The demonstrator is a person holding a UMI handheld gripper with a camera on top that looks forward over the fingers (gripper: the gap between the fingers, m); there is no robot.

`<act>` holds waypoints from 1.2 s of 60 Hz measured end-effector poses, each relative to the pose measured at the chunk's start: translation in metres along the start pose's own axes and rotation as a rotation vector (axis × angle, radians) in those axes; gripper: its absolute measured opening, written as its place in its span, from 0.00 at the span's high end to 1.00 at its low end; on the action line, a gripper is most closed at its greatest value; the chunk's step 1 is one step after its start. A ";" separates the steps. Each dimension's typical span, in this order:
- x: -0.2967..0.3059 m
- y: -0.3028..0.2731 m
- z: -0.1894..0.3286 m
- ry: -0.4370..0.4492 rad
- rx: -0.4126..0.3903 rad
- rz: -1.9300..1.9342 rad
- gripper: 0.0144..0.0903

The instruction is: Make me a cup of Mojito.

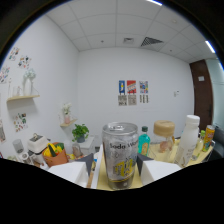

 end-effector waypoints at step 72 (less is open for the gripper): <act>0.103 0.198 -0.097 0.041 -0.147 0.148 0.53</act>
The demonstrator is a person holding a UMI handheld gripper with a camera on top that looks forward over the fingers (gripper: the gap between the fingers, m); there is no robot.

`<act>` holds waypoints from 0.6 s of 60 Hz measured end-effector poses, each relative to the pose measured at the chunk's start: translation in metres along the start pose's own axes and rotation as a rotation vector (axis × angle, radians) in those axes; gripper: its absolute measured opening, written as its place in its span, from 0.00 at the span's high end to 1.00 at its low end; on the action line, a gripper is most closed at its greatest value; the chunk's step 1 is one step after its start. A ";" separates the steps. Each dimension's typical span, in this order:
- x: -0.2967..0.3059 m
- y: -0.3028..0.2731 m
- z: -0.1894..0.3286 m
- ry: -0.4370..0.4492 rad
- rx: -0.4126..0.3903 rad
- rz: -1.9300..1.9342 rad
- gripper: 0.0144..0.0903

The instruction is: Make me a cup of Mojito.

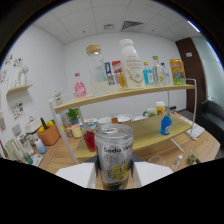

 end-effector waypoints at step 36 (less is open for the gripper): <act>0.028 0.005 0.024 -0.248 -0.008 1.147 0.53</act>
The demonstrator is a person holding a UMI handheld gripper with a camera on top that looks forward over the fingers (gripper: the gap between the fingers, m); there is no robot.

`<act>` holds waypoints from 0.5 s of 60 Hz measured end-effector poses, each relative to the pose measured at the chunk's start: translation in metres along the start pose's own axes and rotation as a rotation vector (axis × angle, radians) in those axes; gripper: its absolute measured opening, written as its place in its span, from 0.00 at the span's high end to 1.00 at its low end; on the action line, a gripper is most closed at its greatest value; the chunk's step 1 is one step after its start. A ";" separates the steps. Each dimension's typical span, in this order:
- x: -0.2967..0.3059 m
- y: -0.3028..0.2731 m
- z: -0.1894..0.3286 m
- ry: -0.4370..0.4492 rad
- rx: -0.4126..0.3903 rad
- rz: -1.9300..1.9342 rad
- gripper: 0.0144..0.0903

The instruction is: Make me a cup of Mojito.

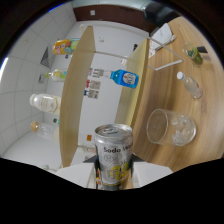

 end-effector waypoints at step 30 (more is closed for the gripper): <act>-0.004 -0.041 0.000 -0.227 0.017 0.783 0.53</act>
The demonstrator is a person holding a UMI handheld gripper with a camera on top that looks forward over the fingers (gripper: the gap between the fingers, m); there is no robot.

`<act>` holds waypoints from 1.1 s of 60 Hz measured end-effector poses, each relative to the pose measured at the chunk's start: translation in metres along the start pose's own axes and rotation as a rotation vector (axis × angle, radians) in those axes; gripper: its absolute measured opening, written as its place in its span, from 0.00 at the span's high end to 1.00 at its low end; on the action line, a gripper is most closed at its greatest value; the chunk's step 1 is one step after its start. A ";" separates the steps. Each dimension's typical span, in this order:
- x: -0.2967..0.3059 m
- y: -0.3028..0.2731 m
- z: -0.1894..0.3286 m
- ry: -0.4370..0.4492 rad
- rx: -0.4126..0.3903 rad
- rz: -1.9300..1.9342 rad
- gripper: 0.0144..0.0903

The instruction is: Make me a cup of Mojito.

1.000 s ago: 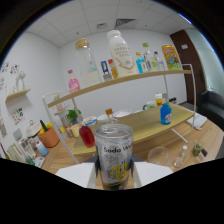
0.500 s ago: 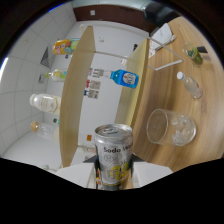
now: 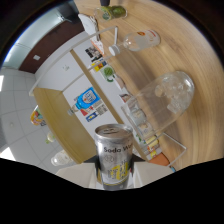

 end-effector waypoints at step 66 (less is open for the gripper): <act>0.145 0.006 0.020 0.415 -0.160 -2.068 0.53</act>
